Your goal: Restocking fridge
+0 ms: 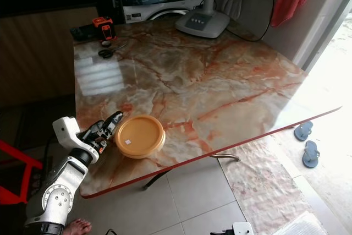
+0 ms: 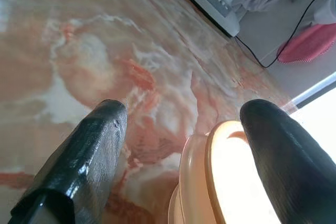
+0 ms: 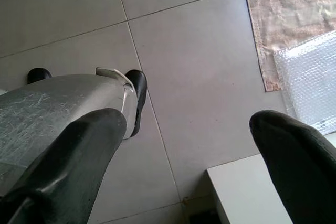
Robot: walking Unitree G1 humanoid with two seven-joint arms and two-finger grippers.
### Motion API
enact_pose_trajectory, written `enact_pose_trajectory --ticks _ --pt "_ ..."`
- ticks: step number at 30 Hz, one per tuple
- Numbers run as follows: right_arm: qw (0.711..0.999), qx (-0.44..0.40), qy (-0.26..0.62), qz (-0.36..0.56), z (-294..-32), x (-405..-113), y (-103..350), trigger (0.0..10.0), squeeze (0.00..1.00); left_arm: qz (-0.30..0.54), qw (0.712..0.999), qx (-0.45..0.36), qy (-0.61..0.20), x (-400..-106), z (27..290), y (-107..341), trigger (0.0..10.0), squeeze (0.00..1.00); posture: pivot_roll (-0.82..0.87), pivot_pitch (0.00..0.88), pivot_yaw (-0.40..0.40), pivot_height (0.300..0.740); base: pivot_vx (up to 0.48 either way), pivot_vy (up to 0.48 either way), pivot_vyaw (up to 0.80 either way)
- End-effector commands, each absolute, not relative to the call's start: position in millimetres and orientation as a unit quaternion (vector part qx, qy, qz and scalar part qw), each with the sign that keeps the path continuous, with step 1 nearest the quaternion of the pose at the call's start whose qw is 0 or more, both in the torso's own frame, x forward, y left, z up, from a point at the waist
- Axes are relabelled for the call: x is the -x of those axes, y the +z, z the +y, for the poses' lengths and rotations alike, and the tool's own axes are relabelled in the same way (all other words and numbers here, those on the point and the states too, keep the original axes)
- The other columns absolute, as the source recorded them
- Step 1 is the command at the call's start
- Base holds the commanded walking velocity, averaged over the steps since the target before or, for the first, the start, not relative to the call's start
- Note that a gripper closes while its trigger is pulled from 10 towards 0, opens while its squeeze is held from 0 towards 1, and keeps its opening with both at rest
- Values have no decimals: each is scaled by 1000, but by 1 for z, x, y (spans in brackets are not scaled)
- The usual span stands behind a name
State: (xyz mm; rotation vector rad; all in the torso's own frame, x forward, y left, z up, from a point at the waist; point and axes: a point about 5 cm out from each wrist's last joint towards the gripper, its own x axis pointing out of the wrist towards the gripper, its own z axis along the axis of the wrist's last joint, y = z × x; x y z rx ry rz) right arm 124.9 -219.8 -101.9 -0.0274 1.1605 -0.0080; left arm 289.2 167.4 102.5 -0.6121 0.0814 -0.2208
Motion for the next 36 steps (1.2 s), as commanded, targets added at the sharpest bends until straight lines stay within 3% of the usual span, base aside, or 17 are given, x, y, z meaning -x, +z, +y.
enact_pose_trajectory --ticks 1,27,31,36 --pt "835 19 -3 550 -222 -123 -102 10000 0 53 941 310 -122 -291 164 99 10000 0 -103 48 -22 740 0 0 0" --pt "835 20 -4 549 -222 -123 -102 10000 0 71 941 296 -147 -300 154 90 10000 0 -117 49 -21 740 0 0 0" --pt "834 36 1 550 -222 -124 -102 10000 0 113 917 295 -245 -296 129 84 10000 0 -138 30 -14 740 0 0 0" --pt "834 41 2 550 -223 -124 -102 10000 0 117 913 292 -262 -294 126 84 10000 0 -132 34 -19 740 0 0 0"
